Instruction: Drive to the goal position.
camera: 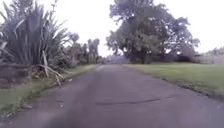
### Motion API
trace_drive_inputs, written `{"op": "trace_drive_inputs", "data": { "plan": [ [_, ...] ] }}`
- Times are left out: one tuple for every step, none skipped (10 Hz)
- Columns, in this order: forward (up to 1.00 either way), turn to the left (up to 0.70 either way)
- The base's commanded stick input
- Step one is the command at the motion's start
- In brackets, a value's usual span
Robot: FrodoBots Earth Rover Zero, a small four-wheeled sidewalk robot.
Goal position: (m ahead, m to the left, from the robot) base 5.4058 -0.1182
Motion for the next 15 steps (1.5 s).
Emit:
{"op": "trace_drive_inputs", "data": {
  "plan": [
    [0.85, 0.0],
    [0.85, 0.0],
    [0.85, -0.07],
    [0.85, -0.34],
    [0.85, -0.34],
    [0.85, -0.34],
    [0.85, -0.13],
    [0.85, -0.03],
    [0.85, 0.0],
    [0.85, 0.0],
    [0.85, 0.0],
    [0.85, 0.0],
    [0.85, 0.0],
    [0.85, 0.0],
    [0.85, 0.0]
  ]
}}
